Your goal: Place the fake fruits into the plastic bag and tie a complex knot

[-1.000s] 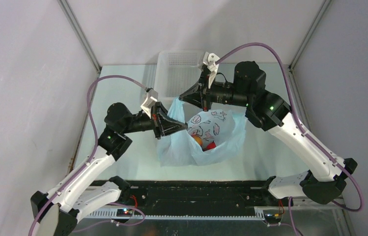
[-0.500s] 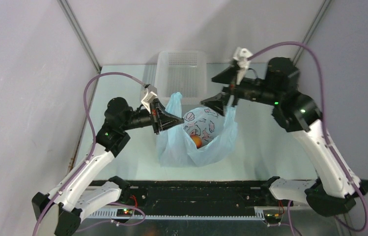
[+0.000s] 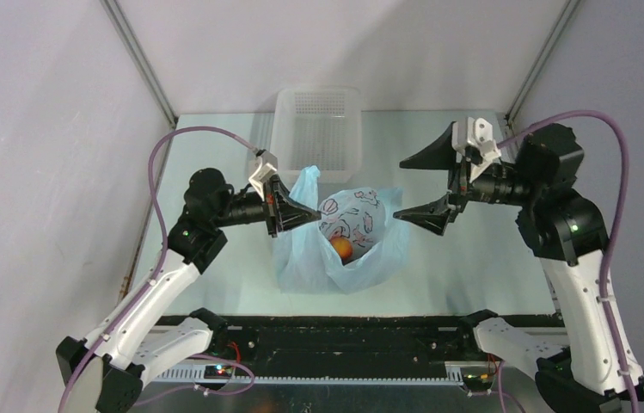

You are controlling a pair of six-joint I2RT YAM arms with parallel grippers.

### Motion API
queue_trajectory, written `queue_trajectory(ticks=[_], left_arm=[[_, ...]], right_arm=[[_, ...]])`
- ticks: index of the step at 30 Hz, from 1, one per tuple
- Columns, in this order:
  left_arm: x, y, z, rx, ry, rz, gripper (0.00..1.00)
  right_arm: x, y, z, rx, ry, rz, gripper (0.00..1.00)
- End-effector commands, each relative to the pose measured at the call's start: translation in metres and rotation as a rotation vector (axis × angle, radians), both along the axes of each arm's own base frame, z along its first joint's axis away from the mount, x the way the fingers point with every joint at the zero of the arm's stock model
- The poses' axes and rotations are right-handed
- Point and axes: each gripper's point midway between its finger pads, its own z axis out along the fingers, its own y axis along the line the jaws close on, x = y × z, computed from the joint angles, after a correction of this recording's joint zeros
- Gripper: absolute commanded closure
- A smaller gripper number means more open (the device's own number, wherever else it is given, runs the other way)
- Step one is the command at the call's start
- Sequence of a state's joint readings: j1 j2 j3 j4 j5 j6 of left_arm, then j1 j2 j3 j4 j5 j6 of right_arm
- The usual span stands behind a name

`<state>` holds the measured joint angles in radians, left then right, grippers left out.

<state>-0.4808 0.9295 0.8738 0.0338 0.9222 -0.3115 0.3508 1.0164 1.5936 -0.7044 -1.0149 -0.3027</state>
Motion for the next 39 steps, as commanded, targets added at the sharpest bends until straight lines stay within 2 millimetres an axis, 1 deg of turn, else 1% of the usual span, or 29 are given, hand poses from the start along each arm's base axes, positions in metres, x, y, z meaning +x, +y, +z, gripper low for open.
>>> queue_trajectory(ticks=[1, 6, 8, 9, 10, 11, 12, 13, 14, 15, 16, 17, 18, 19, 20, 21, 22, 24, 25, 26, 27, 28, 29, 30, 31, 34, 35, 36, 39], left_arm=[[-0.002, 0.001, 0.017, -0.016, -0.064, -0.020, 1.00], [-0.003, 0.001, 0.017, -0.016, -0.064, -0.028, 1.00], [-0.003, 0.000, 0.016, -0.013, -0.060, -0.031, 1.00], [-0.003, 0.000, 0.016, -0.013, -0.060, -0.031, 1.00], [-0.004, 0.000, 0.016, -0.013, -0.060, -0.033, 1.00], [-0.003, 0.000, 0.016, -0.013, -0.063, -0.031, 1.00], [-0.003, 0.001, 0.017, -0.011, -0.064, -0.030, 1.00], [-0.003, 0.001, 0.018, -0.008, -0.068, -0.028, 1.00], [-0.001, 0.001, 0.020, -0.008, -0.077, -0.019, 0.99], [-0.001, 0.002, 0.022, 0.006, -0.077, -0.014, 0.89], [0.003, 0.003, 0.023, 0.014, -0.082, 0.005, 0.67], [0.004, 0.005, 0.031, 0.024, -0.107, 0.016, 0.55], [0.008, 0.005, 0.045, 0.020, -0.139, 0.040, 0.37], [0.011, 0.006, 0.048, 0.032, -0.150, 0.053, 0.30], [0.016, 0.006, 0.065, 0.021, -0.183, 0.081, 0.18], [0.019, 0.005, 0.071, 0.020, -0.198, 0.093, 0.12], [0.021, 0.003, 0.088, 0.005, -0.225, 0.101, 0.04], [0.021, -0.005, 0.108, -0.016, -0.259, 0.094, 0.01], [0.018, -0.011, 0.114, -0.021, -0.272, 0.081, 0.01], [0.020, -0.017, 0.123, -0.027, -0.288, 0.075, 0.01], [0.015, -0.026, 0.124, -0.019, -0.297, 0.055, 0.01], [0.016, -0.033, 0.129, -0.017, -0.306, 0.042, 0.01], [0.011, -0.041, 0.128, -0.009, -0.306, 0.016, 0.01], [0.013, -0.049, 0.128, -0.003, -0.306, -0.001, 0.01], [0.007, -0.056, 0.125, 0.001, -0.298, -0.035, 0.01], [0.008, -0.076, 0.112, 0.031, -0.276, -0.072, 0.01], [0.005, -0.081, 0.109, 0.038, -0.270, -0.084, 0.01], [0.006, -0.086, 0.103, 0.048, -0.261, -0.090, 0.01], [0.006, -0.098, 0.095, 0.061, -0.248, -0.099, 0.01]], right_arm=[[0.007, 0.008, -0.018, -0.012, 0.045, 0.074, 0.01], [0.020, 0.013, -0.032, -0.023, 0.100, 0.081, 0.01], [0.023, 0.015, -0.033, -0.018, 0.113, 0.086, 0.07], [0.023, 0.016, -0.034, -0.015, 0.128, 0.091, 0.16], [0.025, 0.017, -0.034, -0.011, 0.130, 0.094, 0.22], [0.024, 0.017, -0.033, -0.007, 0.141, 0.101, 0.33], [0.024, 0.018, -0.031, -0.002, 0.139, 0.106, 0.41], [0.023, 0.018, -0.030, 0.005, 0.152, 0.108, 0.64], [0.023, 0.018, -0.027, 0.014, 0.143, 0.108, 0.74], [0.021, 0.018, -0.024, 0.023, 0.154, 0.108, 0.89], [0.022, 0.019, -0.022, 0.033, 0.143, 0.107, 0.99], [0.020, 0.018, -0.019, 0.042, 0.151, 0.099, 1.00], [0.020, 0.019, -0.017, 0.052, 0.139, 0.097, 1.00], [0.018, 0.018, -0.015, 0.061, 0.144, 0.089, 1.00], [0.020, 0.019, -0.014, 0.070, 0.135, 0.084, 1.00], [0.019, 0.018, -0.012, 0.079, 0.142, 0.073, 1.00], [0.021, 0.018, -0.012, 0.086, 0.136, 0.061, 1.00], [0.022, 0.017, -0.010, 0.098, 0.137, 0.036, 1.00], [0.022, 0.017, -0.009, 0.103, 0.138, 0.029, 1.00], [0.023, 0.016, -0.009, 0.107, 0.139, 0.018, 1.00], [0.023, 0.016, -0.009, 0.111, 0.141, 0.015, 1.00], [0.024, 0.016, -0.007, 0.118, 0.141, 0.004, 1.00], [0.024, 0.016, -0.005, 0.129, 0.146, 0.001, 1.00], [0.026, 0.016, -0.005, 0.135, 0.151, -0.011, 1.00], [0.025, 0.016, -0.001, 0.151, 0.157, -0.014, 1.00], [0.025, 0.019, -0.001, 0.175, 0.188, -0.008, 1.00], [0.024, 0.020, 0.000, 0.177, 0.190, -0.003, 1.00], [0.025, 0.020, 0.000, 0.178, 0.194, -0.007, 1.00], [0.024, 0.024, -0.003, 0.172, 0.203, -0.004, 1.00]])
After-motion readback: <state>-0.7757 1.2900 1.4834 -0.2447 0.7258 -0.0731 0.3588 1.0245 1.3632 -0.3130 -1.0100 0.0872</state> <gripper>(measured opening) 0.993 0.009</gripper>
